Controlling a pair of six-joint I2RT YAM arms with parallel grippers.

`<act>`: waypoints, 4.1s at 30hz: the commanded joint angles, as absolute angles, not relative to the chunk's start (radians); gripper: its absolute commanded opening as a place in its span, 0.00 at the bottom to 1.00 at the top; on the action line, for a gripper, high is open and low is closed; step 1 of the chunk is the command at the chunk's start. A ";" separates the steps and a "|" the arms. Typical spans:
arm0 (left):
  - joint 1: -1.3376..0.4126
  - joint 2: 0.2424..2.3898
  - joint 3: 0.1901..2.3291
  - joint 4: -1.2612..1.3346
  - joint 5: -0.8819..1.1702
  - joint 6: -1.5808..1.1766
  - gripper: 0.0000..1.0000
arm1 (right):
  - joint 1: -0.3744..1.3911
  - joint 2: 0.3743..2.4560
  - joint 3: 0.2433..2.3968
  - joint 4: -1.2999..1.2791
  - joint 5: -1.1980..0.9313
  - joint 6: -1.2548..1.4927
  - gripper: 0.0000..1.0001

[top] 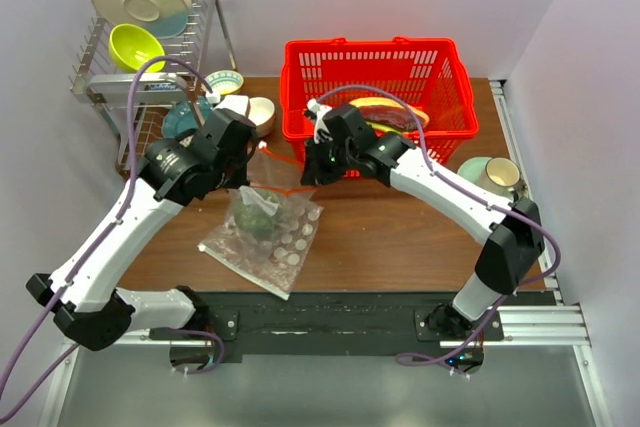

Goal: Place the food in the zip-top bag and seal the zipper
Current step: Adjust the zipper food storage bag at the center of the board, then pick up the fake vegetable from the bin, then adjust the bin at the center of the board.

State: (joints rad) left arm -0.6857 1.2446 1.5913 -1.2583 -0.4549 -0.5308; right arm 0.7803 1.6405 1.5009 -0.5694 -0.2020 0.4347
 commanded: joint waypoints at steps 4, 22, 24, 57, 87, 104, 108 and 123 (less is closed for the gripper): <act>-0.673 1.215 1.488 -1.122 -0.454 -0.488 0.00 | 0.740 1.591 1.739 -0.620 -0.149 0.338 0.47; -0.673 1.175 1.344 -0.887 -0.285 -0.411 0.00 | 0.267 1.933 2.261 -0.807 -0.082 0.312 0.43; -0.673 1.164 1.329 -0.877 -0.276 -0.405 0.00 | 0.259 1.974 2.276 -0.830 -0.020 0.252 0.46; -0.672 1.072 1.204 -0.776 -0.172 -0.393 0.00 | 0.166 2.387 2.255 -1.008 0.086 -0.097 0.78; -0.673 1.088 1.207 -0.769 -0.156 -0.405 0.00 | 0.155 1.974 2.134 -0.776 -0.256 -0.008 0.00; -0.673 1.062 1.184 -0.747 -0.144 -0.426 0.00 | 0.156 1.781 1.947 -0.609 -0.468 0.112 0.00; -0.673 1.060 1.180 -0.741 -0.143 -0.428 0.00 | 0.156 1.708 1.823 -0.471 -0.624 0.185 0.00; -0.672 1.040 1.216 -0.732 -0.121 -0.443 0.00 | 0.186 1.390 1.312 0.461 -0.870 0.786 0.00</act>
State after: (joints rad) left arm -0.6796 1.0672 1.1797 -0.7750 -0.1440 -0.4126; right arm 0.1581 1.4590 1.4223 0.0757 -0.7815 0.5144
